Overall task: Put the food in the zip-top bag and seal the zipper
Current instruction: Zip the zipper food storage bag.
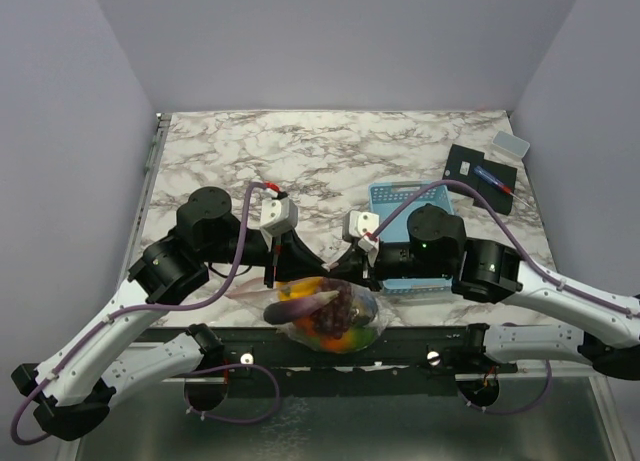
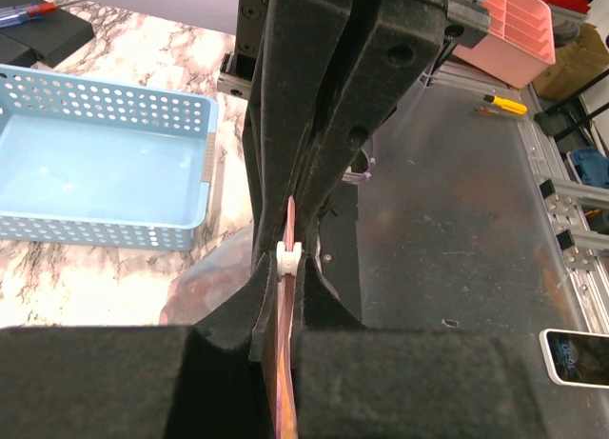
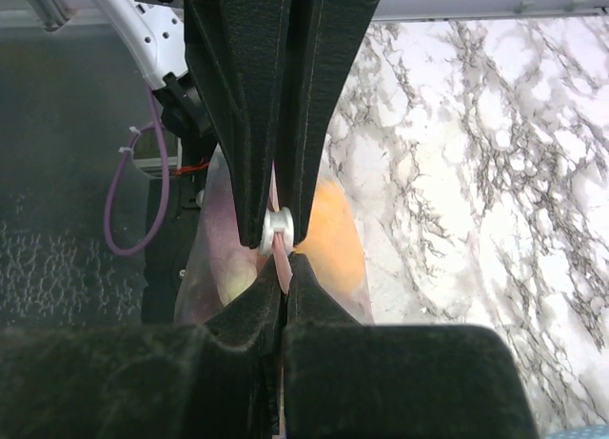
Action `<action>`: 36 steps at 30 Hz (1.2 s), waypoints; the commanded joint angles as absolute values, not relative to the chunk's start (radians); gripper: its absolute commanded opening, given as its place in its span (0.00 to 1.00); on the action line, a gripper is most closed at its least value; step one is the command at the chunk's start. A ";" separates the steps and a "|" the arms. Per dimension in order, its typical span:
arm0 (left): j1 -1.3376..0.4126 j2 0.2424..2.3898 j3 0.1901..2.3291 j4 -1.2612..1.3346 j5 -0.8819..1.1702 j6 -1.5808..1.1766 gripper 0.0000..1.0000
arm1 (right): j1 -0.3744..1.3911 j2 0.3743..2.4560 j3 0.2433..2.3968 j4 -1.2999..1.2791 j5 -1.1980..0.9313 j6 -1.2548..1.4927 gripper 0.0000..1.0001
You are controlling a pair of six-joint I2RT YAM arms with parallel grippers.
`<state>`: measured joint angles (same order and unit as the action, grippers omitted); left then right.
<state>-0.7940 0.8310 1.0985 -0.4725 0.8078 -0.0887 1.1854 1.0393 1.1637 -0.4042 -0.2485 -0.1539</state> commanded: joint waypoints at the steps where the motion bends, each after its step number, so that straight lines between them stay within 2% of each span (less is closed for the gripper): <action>1: -0.798 0.806 1.076 -0.496 0.830 -0.093 0.00 | 1.181 0.957 1.162 -0.282 -0.145 -0.142 0.01; 15: -0.797 0.793 1.063 -0.495 0.820 -0.093 0.00 | 1.181 0.813 1.091 -0.127 0.095 -0.146 0.01; 36: -0.797 0.735 1.042 -0.497 0.759 -0.122 0.00 | 1.181 0.747 0.996 0.087 0.491 -0.220 0.01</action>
<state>-0.7918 0.7692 1.0641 -0.4435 0.7284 -0.0967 1.1965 0.7963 1.0016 -0.1143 0.2840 -0.1673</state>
